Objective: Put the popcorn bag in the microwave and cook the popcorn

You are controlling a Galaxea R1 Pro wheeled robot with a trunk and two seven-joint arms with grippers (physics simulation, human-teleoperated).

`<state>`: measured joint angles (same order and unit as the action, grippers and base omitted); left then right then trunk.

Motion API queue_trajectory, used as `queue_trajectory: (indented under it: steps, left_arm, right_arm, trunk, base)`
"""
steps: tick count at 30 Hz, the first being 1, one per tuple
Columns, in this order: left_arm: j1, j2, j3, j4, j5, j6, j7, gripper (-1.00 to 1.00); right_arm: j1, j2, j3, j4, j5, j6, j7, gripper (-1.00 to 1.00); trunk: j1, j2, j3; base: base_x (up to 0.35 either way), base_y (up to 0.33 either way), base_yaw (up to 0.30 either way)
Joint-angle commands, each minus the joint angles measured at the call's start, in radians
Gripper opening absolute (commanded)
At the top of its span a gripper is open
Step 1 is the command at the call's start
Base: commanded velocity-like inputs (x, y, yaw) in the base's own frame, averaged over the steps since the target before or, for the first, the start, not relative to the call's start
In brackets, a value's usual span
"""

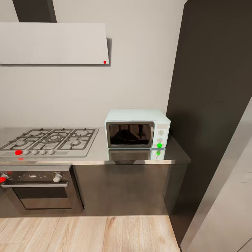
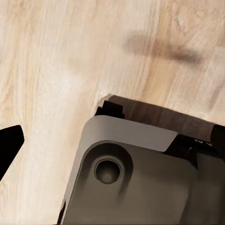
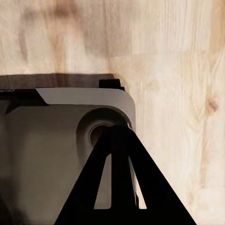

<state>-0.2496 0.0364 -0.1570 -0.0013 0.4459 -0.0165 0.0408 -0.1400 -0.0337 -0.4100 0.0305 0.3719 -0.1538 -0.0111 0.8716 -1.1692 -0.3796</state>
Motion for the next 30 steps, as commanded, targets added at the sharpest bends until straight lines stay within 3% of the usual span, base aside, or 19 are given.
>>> queue_trajectory:
  steps: [1, 3, 5, 6, 7, 8, 9, 10, 13, 16, 17, 30]
  left_arm:
    - [0.000, 0.006, -0.009, 0.000, 0.008, -0.002, 0.003, 1.00]
    - [0.000, 0.029, -0.009, 0.001, 0.009, -0.002, 0.007, 1.00]
    - [0.000, 0.049, -0.009, 0.001, 0.011, -0.001, 0.007, 1.00]
    - [0.000, 0.041, -0.010, 0.001, 0.009, 0.000, 0.006, 1.00]
    - [0.000, 0.024, -0.010, 0.001, 0.007, 0.002, 0.006, 1.00]
    - [0.003, 0.012, -0.010, 0.001, 0.006, 0.002, 0.006, 1.00]
    - [0.017, 0.011, -0.010, 0.001, 0.005, -0.001, 0.005, 1.00]
    - [0.021, 0.012, -0.010, 0.001, 0.005, -0.002, 0.005, 1.00]
    - [0.025, 0.012, -0.010, 0.001, 0.008, -0.004, 0.005, 1.00]
    - [0.026, 0.007, -0.010, 0.000, 0.009, -0.061, 0.005, 1.00]
    - [0.026, 0.010, -0.010, -0.011, -0.001, -0.077, 0.005, 1.00]
    - [0.026, 0.010, -0.010, -0.011, -0.001, -0.077, 0.005, 1.00]
  right_arm:
    - [-0.001, -0.003, -0.009, 0.003, 0.009, -0.006, -0.001, -1.00]
    - [-0.001, -0.021, -0.013, 0.003, -0.008, -0.007, -0.001, -1.00]
    - [0.010, -0.083, -0.015, 0.003, -0.101, -0.010, 0.001, -1.00]
    - [0.013, -0.089, -0.013, 0.003, -0.118, -0.010, 0.001, -1.00]
    - [0.014, -0.088, -0.011, 0.003, -0.126, -0.010, 0.002, -1.00]
    - [0.015, -0.071, -0.008, 0.003, -0.128, -0.011, 0.002, -1.00]
    - [0.015, -0.045, -0.006, 0.003, -0.108, -0.011, 0.002, -1.00]
    - [0.016, -0.040, -0.005, 0.003, -0.092, -0.012, 0.002, -1.00]
    - [0.016, -0.037, -0.006, 0.003, -0.078, -0.012, 0.002, -1.00]
    - [0.016, -0.038, -0.005, 0.003, -0.076, -0.012, 0.002, -1.00]
    - [0.016, -0.021, -0.010, -0.007, -0.071, -0.001, 0.002, -1.00]
    - [0.016, -0.021, -0.010, -0.007, -0.071, -0.001, 0.002, -1.00]
  trunk:
    - [0.000, -0.001, -0.001]
    - [0.000, -0.001, -0.001]
    - [0.000, -0.001, -0.001]
    - [0.000, -0.001, -0.001]
    - [0.000, -0.001, -0.001]
    - [0.000, -0.001, -0.001]
    - [0.000, -0.001, -0.001]
    - [0.000, -0.001, -0.001]
    - [0.000, -0.001, -0.001]
    - [0.000, -0.001, -0.001]
    - [0.000, -0.001, -0.001]
    - [0.000, -0.001, -0.001]
  base:
    - [0.000, 0.000, 0.000]
    - [0.000, 0.000, 0.000]
    - [0.000, 0.000, 0.000]
    - [0.000, 0.000, 0.000]
    - [0.000, 0.000, 0.000]
    - [0.000, 0.000, 0.000]
    - [0.000, 0.000, 0.000]
    - [0.000, 0.000, 0.000]
    - [0.000, 0.000, 0.000]
    - [0.000, 0.000, 0.000]
    - [0.000, 0.000, 0.000]
    - [0.000, 0.000, 0.000]
